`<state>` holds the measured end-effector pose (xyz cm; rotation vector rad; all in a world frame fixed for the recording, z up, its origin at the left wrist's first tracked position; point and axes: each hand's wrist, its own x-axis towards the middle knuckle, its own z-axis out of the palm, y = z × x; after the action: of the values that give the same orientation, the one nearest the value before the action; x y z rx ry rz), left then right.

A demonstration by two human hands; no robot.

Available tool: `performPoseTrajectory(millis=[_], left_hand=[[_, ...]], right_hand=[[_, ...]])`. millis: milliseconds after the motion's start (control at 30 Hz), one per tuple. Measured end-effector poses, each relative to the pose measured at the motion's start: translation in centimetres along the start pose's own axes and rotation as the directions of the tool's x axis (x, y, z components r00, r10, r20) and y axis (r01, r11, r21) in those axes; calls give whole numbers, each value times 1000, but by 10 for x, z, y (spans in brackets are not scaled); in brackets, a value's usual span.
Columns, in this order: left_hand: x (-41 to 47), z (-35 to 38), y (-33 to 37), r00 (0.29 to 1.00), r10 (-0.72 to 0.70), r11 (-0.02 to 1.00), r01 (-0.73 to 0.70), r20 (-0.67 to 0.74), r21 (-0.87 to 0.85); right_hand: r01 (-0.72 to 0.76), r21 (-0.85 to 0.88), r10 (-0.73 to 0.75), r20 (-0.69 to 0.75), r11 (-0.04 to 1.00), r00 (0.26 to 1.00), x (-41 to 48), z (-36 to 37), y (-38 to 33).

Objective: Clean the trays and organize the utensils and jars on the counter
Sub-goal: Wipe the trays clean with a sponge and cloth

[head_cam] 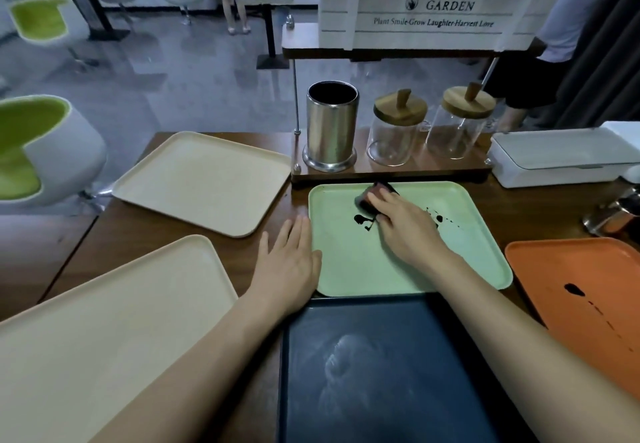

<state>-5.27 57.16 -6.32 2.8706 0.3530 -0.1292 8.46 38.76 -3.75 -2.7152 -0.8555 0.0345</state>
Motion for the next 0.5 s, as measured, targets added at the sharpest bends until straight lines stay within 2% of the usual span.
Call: performPoseTrajectory(millis=[133, 333, 400, 500], left_hand=[[0, 1, 1, 1000, -9, 1000, 9, -9, 4], [-1, 1, 1, 1000, -20, 1000, 20, -18, 9], [-1, 0, 2, 1000, -26, 1000, 26, -15, 0], [-1, 0, 3, 999, -27, 1000, 27, -22, -4]], right_hand=[[137, 64, -139, 38, 989, 990, -14, 11, -11], [268, 111, -279, 107, 957, 954, -45, 12, -5], [292, 126, -309, 145, 948, 940, -56, 5, 7], [253, 120, -273, 203, 960, 940, -68, -5, 32]])
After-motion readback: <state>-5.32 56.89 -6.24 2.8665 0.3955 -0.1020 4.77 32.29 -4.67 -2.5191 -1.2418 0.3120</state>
